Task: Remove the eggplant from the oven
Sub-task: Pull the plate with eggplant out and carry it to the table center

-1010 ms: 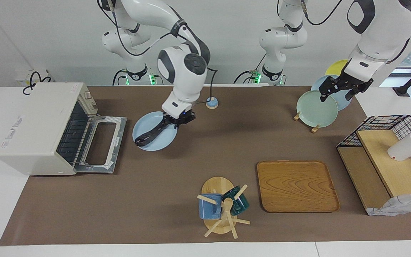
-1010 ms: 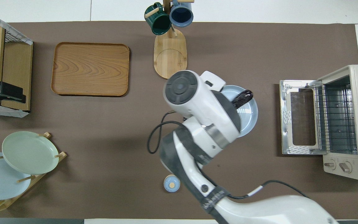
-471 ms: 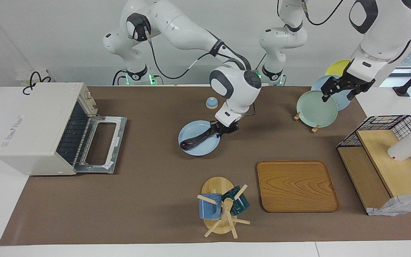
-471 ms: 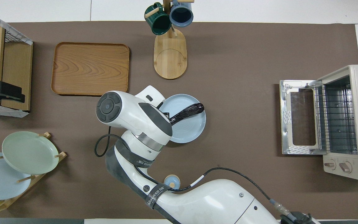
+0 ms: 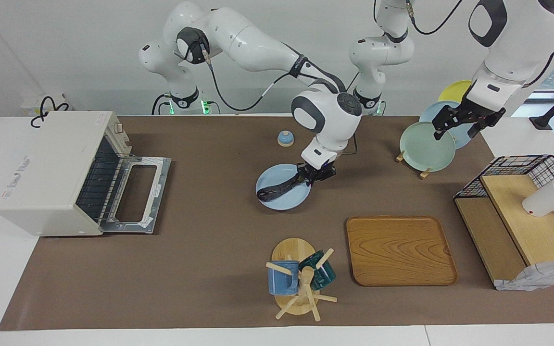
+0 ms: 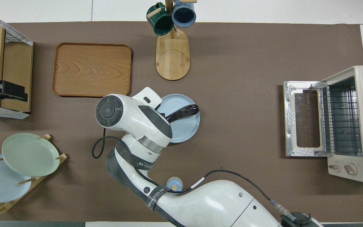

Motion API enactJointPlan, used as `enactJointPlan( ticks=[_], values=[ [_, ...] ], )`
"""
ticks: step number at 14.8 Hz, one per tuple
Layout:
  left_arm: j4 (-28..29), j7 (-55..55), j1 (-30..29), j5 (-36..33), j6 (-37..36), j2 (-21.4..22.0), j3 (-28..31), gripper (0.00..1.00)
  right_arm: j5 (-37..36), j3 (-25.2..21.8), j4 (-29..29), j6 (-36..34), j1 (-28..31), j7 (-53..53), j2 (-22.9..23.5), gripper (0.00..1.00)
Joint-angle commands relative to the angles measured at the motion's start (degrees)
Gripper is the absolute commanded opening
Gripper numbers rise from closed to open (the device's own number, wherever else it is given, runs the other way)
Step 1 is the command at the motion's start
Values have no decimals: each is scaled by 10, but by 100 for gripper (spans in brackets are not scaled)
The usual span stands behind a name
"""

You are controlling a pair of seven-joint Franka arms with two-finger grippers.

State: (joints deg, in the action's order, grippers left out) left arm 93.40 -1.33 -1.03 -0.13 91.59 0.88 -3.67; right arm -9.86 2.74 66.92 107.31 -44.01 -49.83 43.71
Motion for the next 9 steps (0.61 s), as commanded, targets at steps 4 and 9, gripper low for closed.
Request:
enactJointPlan(
  ticks=[4,9],
  values=[
    [14,2,-1,2,19,9,0,100,-2,9,34,51,10,-2,-12,39],
    [13,-1,2,20,31,7,-3,100,-2,8,32,-23,56,86,-80,40]
  ],
)
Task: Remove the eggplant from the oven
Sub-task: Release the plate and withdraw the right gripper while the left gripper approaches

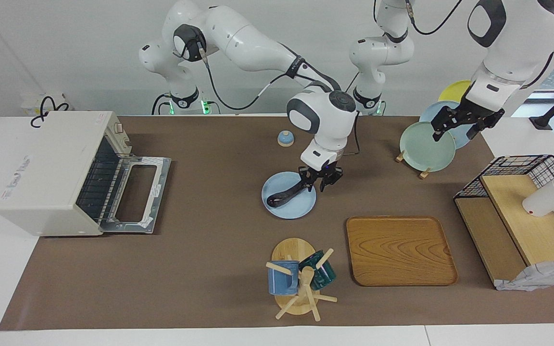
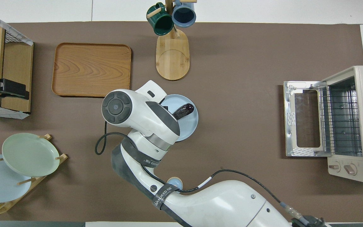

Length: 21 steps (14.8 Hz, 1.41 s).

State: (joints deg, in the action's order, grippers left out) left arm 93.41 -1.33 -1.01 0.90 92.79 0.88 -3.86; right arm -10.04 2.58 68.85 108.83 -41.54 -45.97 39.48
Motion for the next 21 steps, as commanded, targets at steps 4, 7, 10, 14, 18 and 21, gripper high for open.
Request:
enactJointPlan(
  ticks=[4,7,10,14,18,21],
  values=[
    [15,-5,35,16,36,-3,-4,100,-1,7,59,-147,87,88,-119,27],
    [33,-44,59,34,73,-10,-4,100,0,7,230,-134,169,224,-250,0],
    [33,-51,80,63,99,-31,-4,100,3,5,346,-84,216,241,-305,0],
    [35,-216,135,67,153,-64,-4,100,0,5,454,9,285,240,-337,0],
    [44,-453,184,67,209,-89,-3,100,-2,5,552,117,328,267,-362,0],
    [64,-647,224,67,245,-97,-2,100,-2,5,571,139,338,271,-362,0]
  ],
)
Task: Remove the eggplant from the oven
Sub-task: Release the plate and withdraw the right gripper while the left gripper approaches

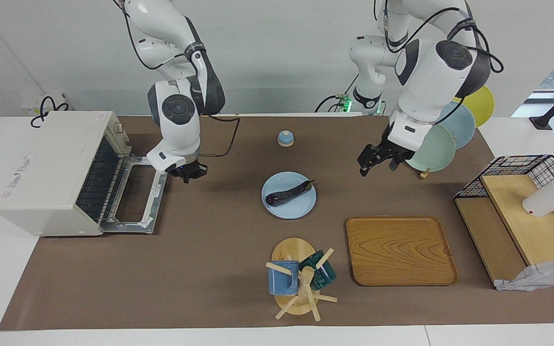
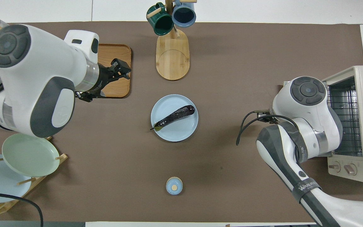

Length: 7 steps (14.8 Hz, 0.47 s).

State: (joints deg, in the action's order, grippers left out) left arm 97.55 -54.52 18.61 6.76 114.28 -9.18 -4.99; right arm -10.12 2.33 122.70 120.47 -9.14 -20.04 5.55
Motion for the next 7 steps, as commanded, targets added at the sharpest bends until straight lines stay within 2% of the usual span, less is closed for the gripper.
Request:
enactJointPlan(
  ticks=[1,4,7],
  values=[
    [26,-181,38,8,39,-6,9,100,-1,7,41,37,22,11,-22,0],
    [29,-374,65,8,59,-29,9,100,-8,7,50,60,32,26,-12,0],
    [67,-534,92,8,98,-32,9,100,-21,7,72,97,51,46,-13,0]
  ],
)
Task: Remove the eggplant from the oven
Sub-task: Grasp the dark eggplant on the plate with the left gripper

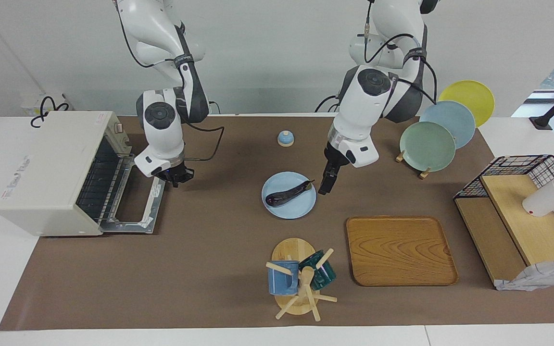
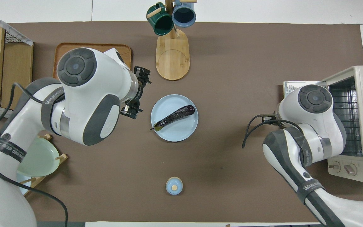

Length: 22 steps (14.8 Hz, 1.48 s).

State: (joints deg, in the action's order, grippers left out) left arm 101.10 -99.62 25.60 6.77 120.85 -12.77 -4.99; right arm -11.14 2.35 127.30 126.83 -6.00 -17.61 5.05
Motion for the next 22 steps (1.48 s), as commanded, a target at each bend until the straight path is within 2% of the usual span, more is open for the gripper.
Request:
enactJointPlan(
  ticks=[1,4,7,8,9,13,18,20,22],
  values=[
    [45,-128,32,8,53,3,10,100,-11,7,33,43,22,27,-9,0],
    [74,-246,46,7,105,-8,10,100,-11,7,38,53,33,31,-5,0],
    [68,-330,75,-2,108,-53,12,100,-11,7,37,66,33,32,5,0],
    [67,-395,85,-26,132,-75,13,100,-12,7,37,66,34,33,8,0],
    [67,-419,85,-27,133,-75,13,100,-12,7,37,65,37,32,8,0],
    [71,-484,93,-30,136,-90,14,100,-18,6,37,65,47,33,15,0],
    [71,-528,92,-37,149,-93,14,100,-94,7,30,52,43,44,15,0],
    [73,-543,93,-38,157,-95,16,99,-116,8,14,25,40,49,15,0],
    [74,-544,93,-39,160,-98,16,97,-119,9,-24,-33,39,82,15,0]
  ],
)
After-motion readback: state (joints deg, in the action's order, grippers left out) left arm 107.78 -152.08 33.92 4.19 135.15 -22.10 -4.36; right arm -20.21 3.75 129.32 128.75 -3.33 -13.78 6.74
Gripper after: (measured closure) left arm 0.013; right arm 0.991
